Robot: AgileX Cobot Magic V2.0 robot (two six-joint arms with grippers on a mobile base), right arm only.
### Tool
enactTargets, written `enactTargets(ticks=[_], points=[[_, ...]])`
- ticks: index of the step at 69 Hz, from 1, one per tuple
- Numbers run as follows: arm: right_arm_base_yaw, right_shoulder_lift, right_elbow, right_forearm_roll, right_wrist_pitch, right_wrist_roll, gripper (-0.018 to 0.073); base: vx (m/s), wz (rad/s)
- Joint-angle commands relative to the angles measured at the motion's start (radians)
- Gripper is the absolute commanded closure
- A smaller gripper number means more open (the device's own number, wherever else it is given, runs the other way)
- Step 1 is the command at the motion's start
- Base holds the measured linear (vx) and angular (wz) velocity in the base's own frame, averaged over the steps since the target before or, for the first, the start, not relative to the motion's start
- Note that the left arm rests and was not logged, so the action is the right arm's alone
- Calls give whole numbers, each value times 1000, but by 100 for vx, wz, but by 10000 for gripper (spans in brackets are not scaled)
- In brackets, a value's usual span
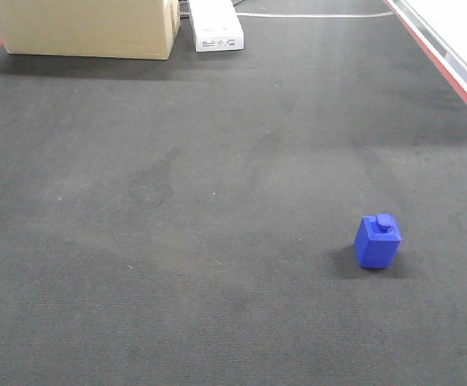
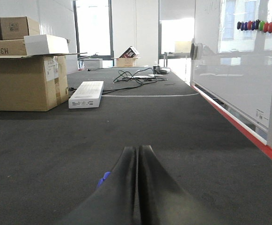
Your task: Pour parts from conveyor to right shelf
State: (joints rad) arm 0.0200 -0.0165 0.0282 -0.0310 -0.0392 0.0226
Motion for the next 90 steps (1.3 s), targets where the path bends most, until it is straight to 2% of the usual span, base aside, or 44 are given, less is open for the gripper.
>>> enactTargets(ticks=[1,75,90], points=[[-3,-12,3,-3,-76,-4,568,0,0],[-3,-12,3,-3,-78,-4,568,0,0],[-3,-12,-5,74,-76,0,568,0,0]])
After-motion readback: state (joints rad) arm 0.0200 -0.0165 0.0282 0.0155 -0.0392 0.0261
